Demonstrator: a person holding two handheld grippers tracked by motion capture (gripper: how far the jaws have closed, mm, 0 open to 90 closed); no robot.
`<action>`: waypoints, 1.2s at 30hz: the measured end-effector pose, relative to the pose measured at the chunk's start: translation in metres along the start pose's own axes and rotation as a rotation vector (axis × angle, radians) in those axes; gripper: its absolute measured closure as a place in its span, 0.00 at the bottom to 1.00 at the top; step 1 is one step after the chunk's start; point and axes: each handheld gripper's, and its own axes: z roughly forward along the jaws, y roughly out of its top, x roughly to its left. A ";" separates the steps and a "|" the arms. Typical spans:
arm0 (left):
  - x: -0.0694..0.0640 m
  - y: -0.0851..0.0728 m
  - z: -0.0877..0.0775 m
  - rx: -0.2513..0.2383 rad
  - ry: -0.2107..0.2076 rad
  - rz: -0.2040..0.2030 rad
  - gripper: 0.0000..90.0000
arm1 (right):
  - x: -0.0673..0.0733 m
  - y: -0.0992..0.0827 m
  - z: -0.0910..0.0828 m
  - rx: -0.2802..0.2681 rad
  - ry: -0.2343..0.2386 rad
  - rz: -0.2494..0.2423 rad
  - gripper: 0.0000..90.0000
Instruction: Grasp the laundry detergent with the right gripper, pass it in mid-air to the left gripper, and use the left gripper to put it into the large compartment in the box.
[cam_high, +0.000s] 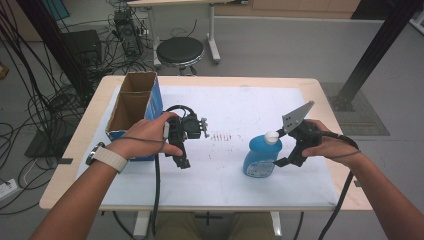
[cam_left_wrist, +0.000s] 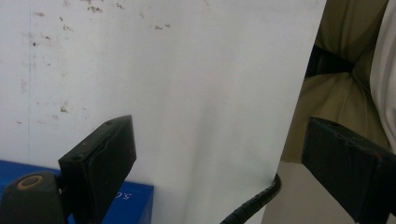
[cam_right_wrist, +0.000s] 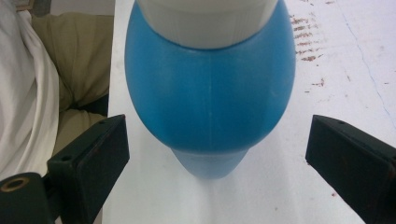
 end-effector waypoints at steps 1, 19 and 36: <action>0.000 0.000 0.000 0.000 -0.001 -0.001 0.12 | 0.000 0.000 0.000 0.000 -0.001 0.000 0.07; 0.000 0.000 0.000 -0.002 0.001 -0.002 0.12 | 0.000 0.000 0.001 0.001 -0.002 0.000 0.07; 0.001 -0.001 0.000 -0.002 0.001 -0.004 0.12 | -0.001 0.001 0.001 -0.004 -0.002 0.006 0.07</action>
